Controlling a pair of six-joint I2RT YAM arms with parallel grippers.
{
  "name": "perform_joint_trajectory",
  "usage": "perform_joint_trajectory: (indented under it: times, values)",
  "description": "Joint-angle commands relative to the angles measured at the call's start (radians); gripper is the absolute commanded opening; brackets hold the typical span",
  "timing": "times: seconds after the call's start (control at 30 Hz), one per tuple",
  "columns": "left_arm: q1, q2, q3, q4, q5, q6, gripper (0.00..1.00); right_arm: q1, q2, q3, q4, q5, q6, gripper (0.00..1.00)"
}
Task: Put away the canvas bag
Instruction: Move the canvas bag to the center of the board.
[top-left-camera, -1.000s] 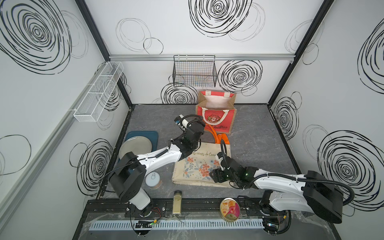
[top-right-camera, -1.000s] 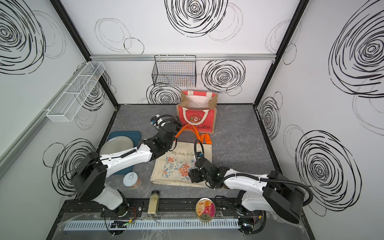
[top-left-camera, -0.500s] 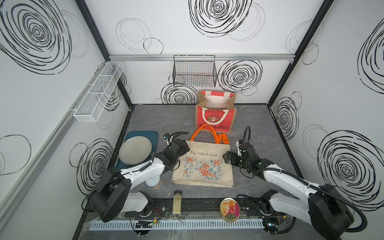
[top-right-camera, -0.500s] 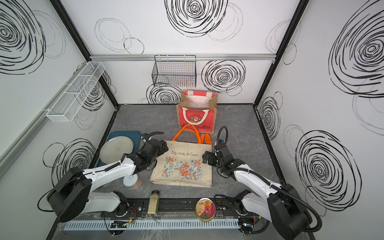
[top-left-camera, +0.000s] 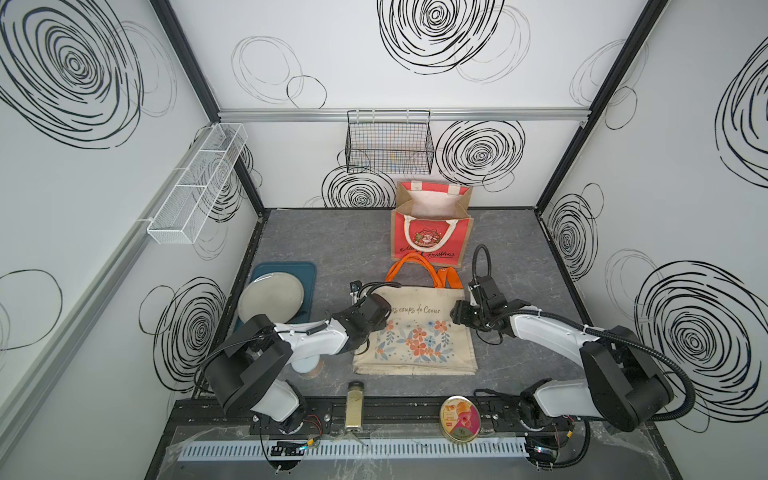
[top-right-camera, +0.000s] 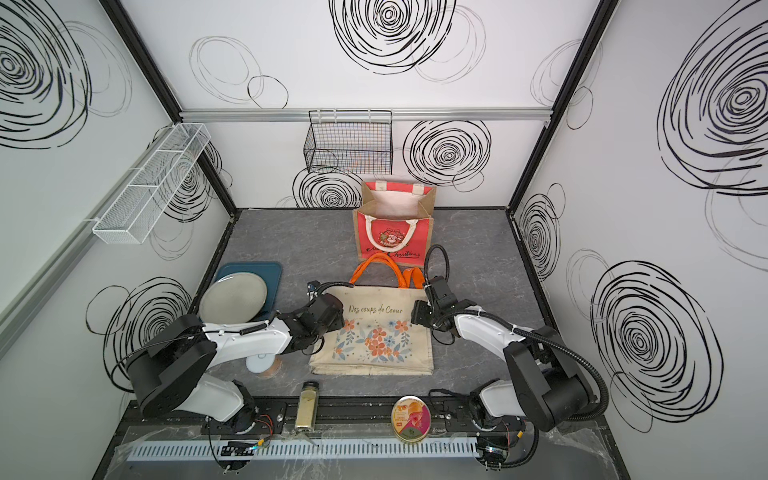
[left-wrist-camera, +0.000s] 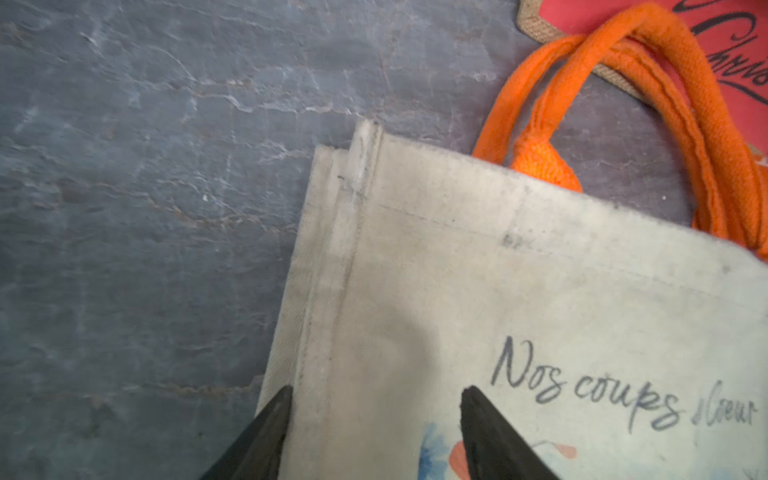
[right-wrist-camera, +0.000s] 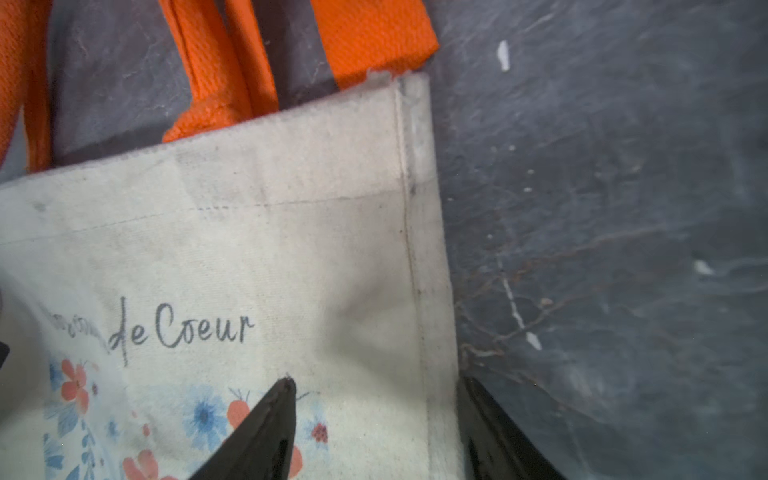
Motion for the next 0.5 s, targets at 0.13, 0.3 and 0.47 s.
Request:
perform_joint_trajectory:
  times: [0.13,0.3,0.47]
  values:
    - [-0.092,0.032,0.044,0.135,0.003,-0.090,0.44,-0.064,-0.053,-0.033,-0.063,-0.014,-0.019,0.41]
    - [-0.201,0.182,0.191,0.156,0.028,-0.132,0.47,-0.131,-0.084,-0.038,-0.125,0.037,-0.029,0.42]
    - [-0.245,0.319,0.287,0.251,0.062,-0.223,0.48,-0.257,-0.184,-0.014,-0.198,0.094,-0.051,0.89]
